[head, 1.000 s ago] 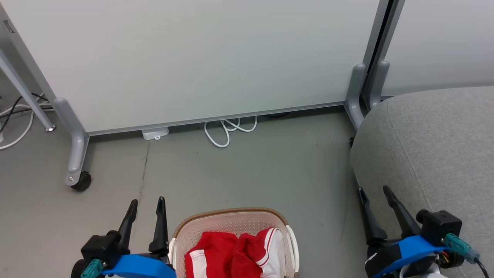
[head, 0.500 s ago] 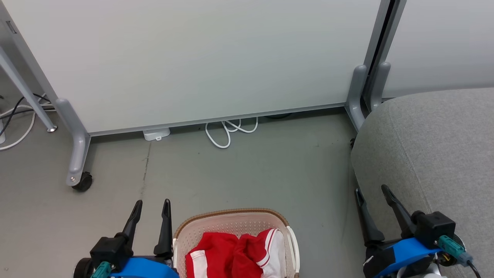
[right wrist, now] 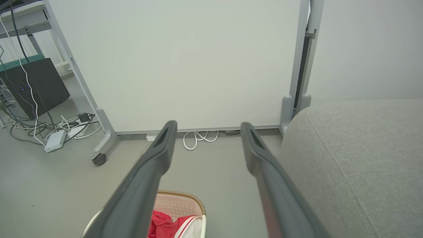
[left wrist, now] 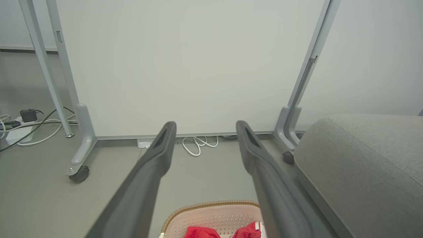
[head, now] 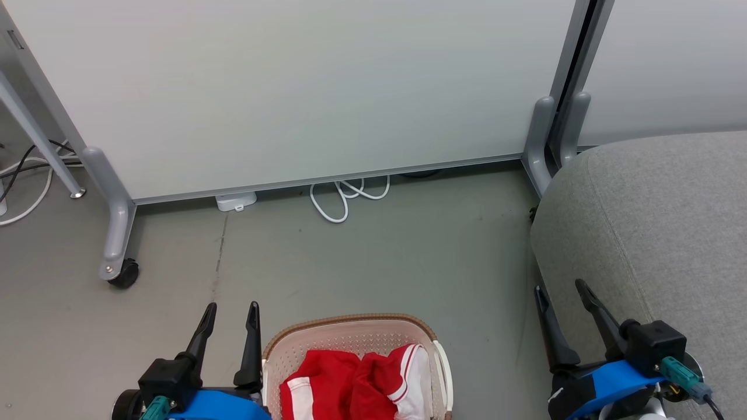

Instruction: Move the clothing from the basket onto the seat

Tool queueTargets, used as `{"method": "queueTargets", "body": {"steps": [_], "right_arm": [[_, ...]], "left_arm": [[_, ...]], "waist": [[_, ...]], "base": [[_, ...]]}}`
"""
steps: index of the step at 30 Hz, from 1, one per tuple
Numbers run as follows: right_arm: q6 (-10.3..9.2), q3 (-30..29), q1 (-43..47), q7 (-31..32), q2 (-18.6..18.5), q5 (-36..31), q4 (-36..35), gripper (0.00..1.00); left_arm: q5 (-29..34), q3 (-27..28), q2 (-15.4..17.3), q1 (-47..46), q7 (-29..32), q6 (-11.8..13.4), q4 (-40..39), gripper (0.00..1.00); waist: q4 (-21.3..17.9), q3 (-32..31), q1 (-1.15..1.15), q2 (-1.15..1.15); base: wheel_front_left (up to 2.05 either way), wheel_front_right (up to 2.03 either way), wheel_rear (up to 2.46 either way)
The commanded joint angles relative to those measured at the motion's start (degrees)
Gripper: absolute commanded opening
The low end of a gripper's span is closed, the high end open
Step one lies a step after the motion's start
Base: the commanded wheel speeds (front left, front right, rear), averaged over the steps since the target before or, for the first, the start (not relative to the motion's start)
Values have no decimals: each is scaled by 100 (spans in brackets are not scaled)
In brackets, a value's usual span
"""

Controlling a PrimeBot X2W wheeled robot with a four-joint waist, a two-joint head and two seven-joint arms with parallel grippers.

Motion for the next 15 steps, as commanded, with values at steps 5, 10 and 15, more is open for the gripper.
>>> {"method": "queueTargets", "body": {"steps": [5, 10, 15], "right_arm": [[3, 57, 29, -30, -34, 34, -22, 100], [3, 224, -220, -24, -31, 77, -118, 100], [3, 424, -585, -80, -30, 118, -189, 100]], "left_arm": [[-44, 32, 1, 54, -28, 6, 29, 100], [-37, 24, 13, -123, -27, 68, 137, 100], [-33, -20, 93, -440, 49, 69, 400, 100]], "waist": [[-72, 77, 0, 0], [-325, 434, 0, 0], [-674, 1026, 0, 0]], "base": [[0, 0, 0], [0, 0, 0], [0, 0, 0]]}}
